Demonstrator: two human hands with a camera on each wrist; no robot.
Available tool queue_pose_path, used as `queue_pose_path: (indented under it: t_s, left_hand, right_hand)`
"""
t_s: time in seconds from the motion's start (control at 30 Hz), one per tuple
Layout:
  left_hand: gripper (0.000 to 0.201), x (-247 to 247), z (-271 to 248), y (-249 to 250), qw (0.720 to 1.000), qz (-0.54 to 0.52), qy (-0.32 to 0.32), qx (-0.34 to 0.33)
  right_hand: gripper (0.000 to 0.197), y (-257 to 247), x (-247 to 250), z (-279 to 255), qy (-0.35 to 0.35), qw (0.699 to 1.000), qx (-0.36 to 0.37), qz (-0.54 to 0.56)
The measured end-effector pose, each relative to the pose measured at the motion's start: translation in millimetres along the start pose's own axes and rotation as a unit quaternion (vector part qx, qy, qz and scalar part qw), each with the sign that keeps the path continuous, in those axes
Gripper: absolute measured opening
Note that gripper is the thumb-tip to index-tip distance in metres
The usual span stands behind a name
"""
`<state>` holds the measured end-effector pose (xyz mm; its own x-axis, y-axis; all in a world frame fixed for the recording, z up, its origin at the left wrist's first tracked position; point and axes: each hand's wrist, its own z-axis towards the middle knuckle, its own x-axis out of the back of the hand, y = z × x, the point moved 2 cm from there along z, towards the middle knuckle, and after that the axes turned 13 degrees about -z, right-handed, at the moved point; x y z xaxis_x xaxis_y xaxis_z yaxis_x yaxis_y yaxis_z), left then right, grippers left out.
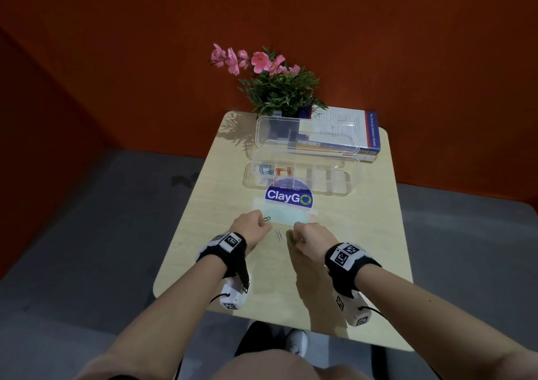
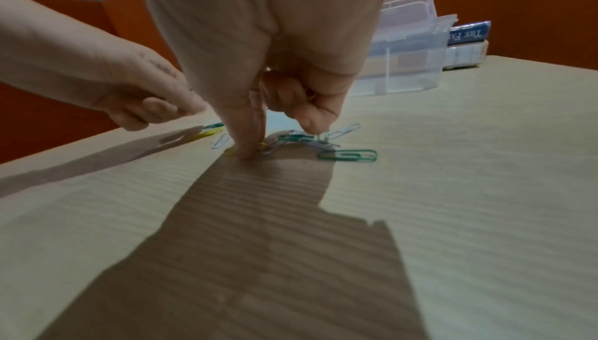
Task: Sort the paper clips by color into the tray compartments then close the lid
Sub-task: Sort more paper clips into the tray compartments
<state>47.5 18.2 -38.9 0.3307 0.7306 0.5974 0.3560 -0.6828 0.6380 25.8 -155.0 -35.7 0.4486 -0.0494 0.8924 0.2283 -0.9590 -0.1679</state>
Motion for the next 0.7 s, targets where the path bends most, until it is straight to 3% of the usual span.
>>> queue_pose_path:
  t_s: [0.1,0.2,0.27,0.4,0.47,0.57,0.63,0.7]
  left_hand:
    - [0.021,-1,-3,-2,0.994,0.101,0.006,-0.039]
    - [0.022,-3,-3,0,0.992,0.116,0.011,-0.057]
    - [0.015,-5,-2,2,0.994,0.099,0.013,-0.048]
    - [0.012,-4,3,4,0.998,0.06,-0.003,-0.023]
    - [0.005,-3,4,6,0.997,0.066,-0.018,-0.025]
    - [0.014,-4,4,7,0.992,0.11,-0.051,-0.039]
    - [0.018,-5,2,8,0.985,0.147,-0.074,-0.049]
    - [0.018,-4,1,8,0.981,0.167,-0.083,-0.055]
  right_hand:
    - [0.012,-5,0,1,-0.021,0.998,0.023,-0.058]
    - [0.012,-6,4,1,-0.066,0.996,0.021,-0.056]
    - [0.003,-4,8,0,-0.089,0.996,0.011,-0.016]
    - [0.011,10,12,-5,-0.061,0.982,-0.068,0.163]
    - [0.018,20,14,-6,-0.055,0.944,-0.108,0.307]
    - [0.029,33,18,-8,-0.04,0.843,-0.139,0.518]
    - [0.033,37,20,-9,-0.023,0.778,-0.156,0.608]
    - [0.034,37,21,-9,-0.025,0.734,-0.165,0.658]
